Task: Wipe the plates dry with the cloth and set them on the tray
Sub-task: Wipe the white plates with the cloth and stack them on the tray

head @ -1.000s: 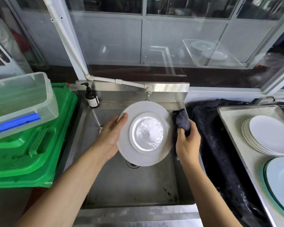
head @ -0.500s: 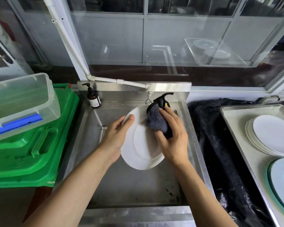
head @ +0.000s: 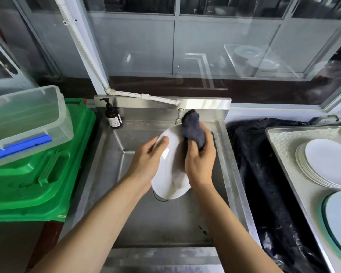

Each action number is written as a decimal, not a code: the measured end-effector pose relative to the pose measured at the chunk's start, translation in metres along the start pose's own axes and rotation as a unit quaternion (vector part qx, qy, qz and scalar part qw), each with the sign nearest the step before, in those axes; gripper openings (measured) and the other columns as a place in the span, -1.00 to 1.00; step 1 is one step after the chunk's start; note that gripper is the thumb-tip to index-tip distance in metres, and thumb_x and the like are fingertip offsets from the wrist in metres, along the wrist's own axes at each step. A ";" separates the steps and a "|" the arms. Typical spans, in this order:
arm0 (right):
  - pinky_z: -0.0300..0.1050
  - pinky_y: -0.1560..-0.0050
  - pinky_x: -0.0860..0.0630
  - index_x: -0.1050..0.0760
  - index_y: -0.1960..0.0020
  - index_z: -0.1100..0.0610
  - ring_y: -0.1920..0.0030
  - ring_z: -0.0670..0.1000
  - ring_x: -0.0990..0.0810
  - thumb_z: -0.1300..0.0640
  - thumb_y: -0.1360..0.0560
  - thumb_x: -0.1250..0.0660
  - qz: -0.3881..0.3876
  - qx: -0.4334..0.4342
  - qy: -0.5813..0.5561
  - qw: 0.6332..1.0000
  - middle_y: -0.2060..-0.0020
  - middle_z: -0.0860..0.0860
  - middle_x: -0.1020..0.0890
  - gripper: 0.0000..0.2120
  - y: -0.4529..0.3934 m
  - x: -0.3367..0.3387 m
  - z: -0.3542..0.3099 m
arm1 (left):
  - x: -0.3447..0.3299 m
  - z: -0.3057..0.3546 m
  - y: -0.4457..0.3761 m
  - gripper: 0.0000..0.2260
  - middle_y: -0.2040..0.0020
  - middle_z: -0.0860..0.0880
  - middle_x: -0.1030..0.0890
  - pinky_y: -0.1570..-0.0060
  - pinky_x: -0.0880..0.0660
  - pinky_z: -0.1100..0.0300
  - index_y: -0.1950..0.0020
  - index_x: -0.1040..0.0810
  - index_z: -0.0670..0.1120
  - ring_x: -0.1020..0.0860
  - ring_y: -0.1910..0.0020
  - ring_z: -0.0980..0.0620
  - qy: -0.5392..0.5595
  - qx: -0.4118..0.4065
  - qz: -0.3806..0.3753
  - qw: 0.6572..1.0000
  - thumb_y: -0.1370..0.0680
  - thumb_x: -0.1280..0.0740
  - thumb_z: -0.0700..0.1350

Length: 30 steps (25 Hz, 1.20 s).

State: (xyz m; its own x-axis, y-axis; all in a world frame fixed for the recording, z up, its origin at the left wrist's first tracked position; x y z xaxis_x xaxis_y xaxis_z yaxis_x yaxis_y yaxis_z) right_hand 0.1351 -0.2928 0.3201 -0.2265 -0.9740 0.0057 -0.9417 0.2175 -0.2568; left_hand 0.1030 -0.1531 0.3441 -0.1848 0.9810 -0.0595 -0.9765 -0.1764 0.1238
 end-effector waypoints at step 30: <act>-0.19 -0.45 -0.37 -0.46 -0.43 -0.06 -0.44 -0.15 -0.45 0.23 -0.55 -0.27 -0.022 0.004 -0.013 1.000 -0.41 -0.11 -0.54 -0.53 0.068 -0.024 -0.014 | 0.003 0.011 0.000 -0.71 0.25 0.15 -0.70 0.10 -0.53 0.23 0.24 -0.71 0.20 -0.60 0.16 0.12 0.081 0.022 0.144 0.986 -0.63 -0.34 -0.03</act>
State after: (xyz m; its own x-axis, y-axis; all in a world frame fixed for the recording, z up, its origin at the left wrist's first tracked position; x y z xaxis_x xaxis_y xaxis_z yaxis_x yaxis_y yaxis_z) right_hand 0.0727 -0.2538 0.3162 -0.1791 -0.9838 -0.0072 -0.9483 0.1746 -0.2651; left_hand 0.1041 -0.1488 0.3550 -0.4729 0.8639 -0.1732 -0.8757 -0.4391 0.2008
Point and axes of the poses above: each hand's wrist, its own y-axis away from the middle knuckle, its own x-axis out of the back of the hand, z = x × y, the point moved 3 cm from there along -y, towards the middle knuckle
